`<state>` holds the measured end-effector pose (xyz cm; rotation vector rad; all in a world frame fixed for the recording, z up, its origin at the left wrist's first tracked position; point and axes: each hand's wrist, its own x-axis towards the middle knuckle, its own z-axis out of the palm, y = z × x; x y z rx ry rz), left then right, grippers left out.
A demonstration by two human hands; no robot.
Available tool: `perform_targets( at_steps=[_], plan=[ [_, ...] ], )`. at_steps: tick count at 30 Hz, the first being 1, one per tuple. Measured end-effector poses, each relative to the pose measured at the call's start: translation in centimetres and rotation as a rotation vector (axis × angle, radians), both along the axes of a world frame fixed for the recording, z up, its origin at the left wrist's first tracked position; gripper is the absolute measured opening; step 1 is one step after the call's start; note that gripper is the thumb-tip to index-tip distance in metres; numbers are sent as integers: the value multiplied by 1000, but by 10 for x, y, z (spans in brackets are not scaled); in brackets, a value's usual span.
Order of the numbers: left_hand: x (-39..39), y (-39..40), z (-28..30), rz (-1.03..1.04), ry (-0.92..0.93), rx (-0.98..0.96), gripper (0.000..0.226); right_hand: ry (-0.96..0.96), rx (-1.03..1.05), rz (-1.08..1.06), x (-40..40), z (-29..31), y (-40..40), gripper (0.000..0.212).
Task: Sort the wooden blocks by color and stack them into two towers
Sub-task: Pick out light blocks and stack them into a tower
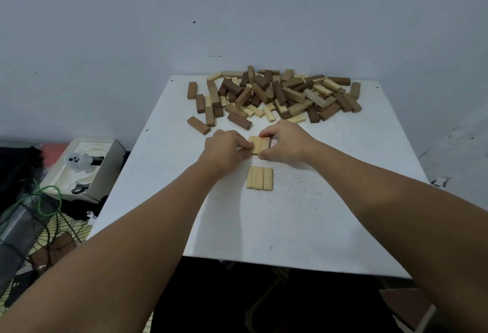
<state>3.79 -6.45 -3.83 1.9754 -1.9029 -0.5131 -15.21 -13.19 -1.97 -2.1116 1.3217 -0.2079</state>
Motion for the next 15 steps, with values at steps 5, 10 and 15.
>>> perform_targets(
  at_steps=[5,10,15],
  plan=[
    [-49,-18,13,-80,-55,82,23,6,21,-66,-49,6,2,59],
    [-93,-21,22,-141,-106,112,22,-14,-15,-132,-97,1,15,58],
    [-121,-8,22,-183,-117,107,21,-18,-2,-152,-131,-8,31,60]
  ],
)
